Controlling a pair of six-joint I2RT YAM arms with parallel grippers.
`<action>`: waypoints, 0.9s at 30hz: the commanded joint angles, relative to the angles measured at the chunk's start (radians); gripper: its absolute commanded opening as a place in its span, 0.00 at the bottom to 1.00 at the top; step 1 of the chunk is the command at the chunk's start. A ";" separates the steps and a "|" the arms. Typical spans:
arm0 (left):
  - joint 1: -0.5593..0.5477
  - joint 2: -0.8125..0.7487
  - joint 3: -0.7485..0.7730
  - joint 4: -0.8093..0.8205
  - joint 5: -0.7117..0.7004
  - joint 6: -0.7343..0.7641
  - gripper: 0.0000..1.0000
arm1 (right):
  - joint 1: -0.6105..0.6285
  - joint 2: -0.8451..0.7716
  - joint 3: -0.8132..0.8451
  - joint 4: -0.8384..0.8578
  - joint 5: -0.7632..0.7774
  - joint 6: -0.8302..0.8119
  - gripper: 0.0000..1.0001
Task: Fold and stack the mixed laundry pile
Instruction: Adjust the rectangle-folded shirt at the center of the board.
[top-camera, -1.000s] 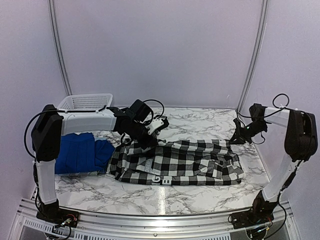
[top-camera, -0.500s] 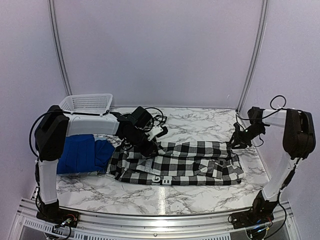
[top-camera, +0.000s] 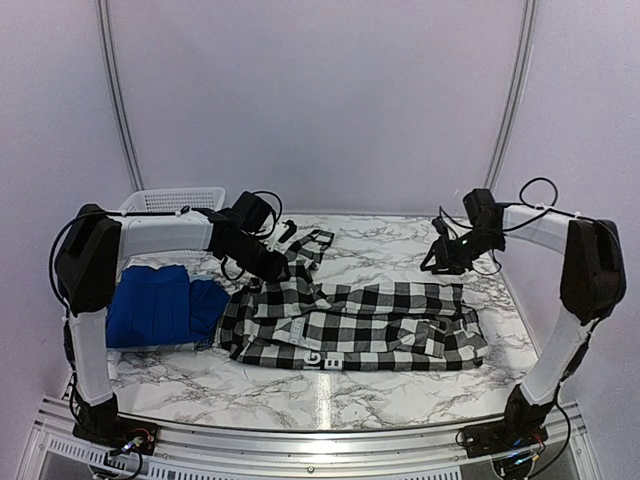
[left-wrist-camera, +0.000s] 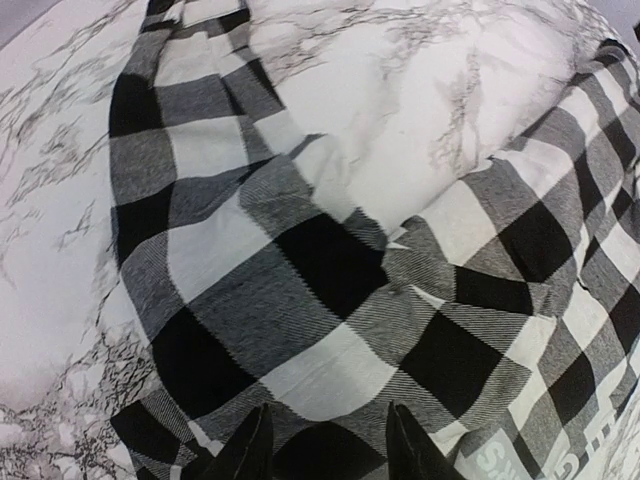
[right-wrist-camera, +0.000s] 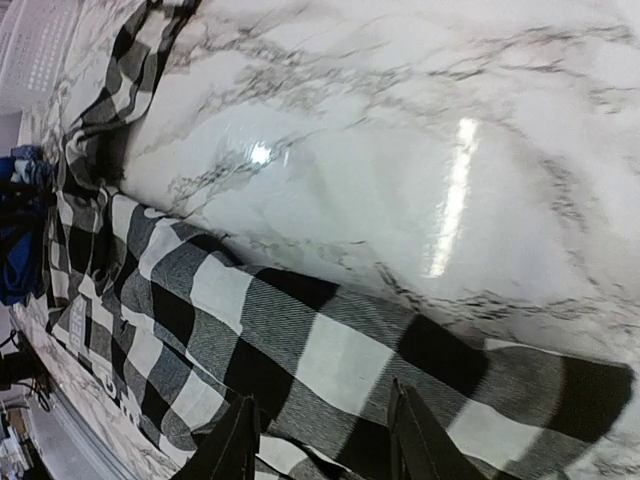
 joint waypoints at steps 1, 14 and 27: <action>-0.001 0.022 -0.036 0.003 -0.034 -0.065 0.39 | 0.060 0.098 -0.076 0.089 -0.047 0.031 0.40; 0.017 0.050 -0.091 -0.035 -0.062 -0.045 0.37 | -0.029 0.198 -0.119 0.072 0.006 -0.041 0.39; 0.097 0.457 0.716 -0.074 -0.119 -0.110 0.64 | -0.041 0.053 -0.040 0.102 -0.056 -0.016 0.43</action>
